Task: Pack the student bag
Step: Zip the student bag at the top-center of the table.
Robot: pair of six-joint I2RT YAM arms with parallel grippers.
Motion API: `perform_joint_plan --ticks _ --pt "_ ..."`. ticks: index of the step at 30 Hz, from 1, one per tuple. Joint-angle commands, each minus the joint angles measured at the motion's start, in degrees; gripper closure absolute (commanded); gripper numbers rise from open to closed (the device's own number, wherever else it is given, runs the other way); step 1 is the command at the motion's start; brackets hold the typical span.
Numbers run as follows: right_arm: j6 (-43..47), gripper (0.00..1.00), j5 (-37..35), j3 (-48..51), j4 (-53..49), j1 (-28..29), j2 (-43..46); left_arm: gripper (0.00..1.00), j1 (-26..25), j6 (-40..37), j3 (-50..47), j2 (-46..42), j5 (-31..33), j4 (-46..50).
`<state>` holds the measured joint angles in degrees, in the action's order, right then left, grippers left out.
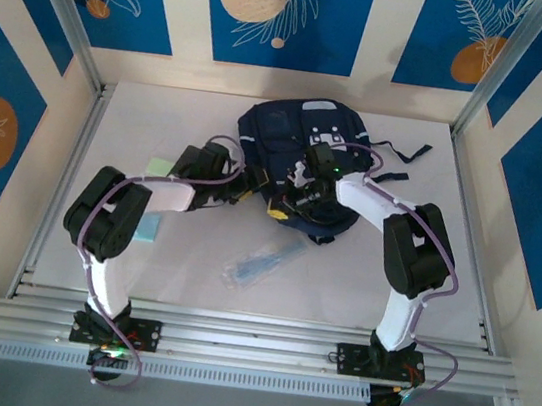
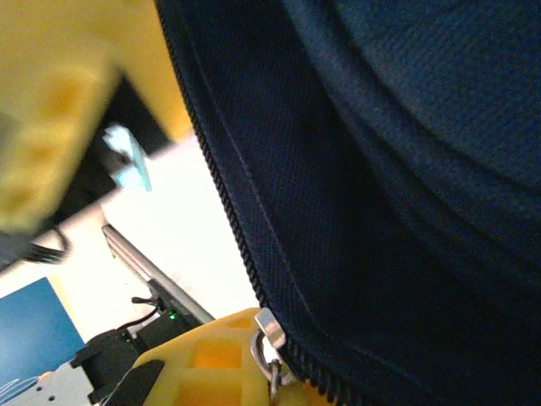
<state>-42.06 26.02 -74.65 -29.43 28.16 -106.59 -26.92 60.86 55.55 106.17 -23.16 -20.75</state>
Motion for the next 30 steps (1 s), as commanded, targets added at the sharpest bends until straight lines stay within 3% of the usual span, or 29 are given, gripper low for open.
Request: perform_joint_plan --ticks 1,3,4,7,10,17,27,29,30 --pt "-1.5 1.0 4.8 -1.3 0.9 0.8 1.3 0.31 -1.7 3.8 -0.3 1.4 1.5 -6.3" --pt "-1.6 1.0 4.7 -0.3 0.6 1.3 2.0 0.41 -2.3 5.0 0.7 3.9 1.7 -8.7" --pt "-1.5 1.0 4.5 0.1 0.0 1.6 2.2 0.51 -2.4 5.4 1.4 5.2 1.9 -9.6" --pt "0.4 1.0 3.7 0.8 -4.1 2.0 2.7 0.98 -2.5 5.5 2.3 6.7 2.7 -12.0" --pt "7.0 1.0 1.0 0.3 -14.3 1.9 3.5 1.0 -1.9 2.4 2.9 5.4 3.4 -9.2" --pt "21.7 1.0 -16.4 -0.4 -37.4 -0.7 4.8 1.0 0.3 -1.5 3.2 3.2 1.0 -5.3" --pt "23.5 1.0 -49.5 -10.2 -45.8 -8.2 3.1 1.0 4.5 -10.3 5.5 1.2 -3.2 5.9" --pt "23.4 1.0 -50.0 -11.5 -44.2 -7.5 1.9 1.0 5.9 -10.9 6.2 1.1 -3.6 6.7" --pt "24.0 1.0 -46.9 -11.6 -42.2 -6.7 1.7 1.0 6.6 -11.2 6.7 1.3 -3.5 7.3"
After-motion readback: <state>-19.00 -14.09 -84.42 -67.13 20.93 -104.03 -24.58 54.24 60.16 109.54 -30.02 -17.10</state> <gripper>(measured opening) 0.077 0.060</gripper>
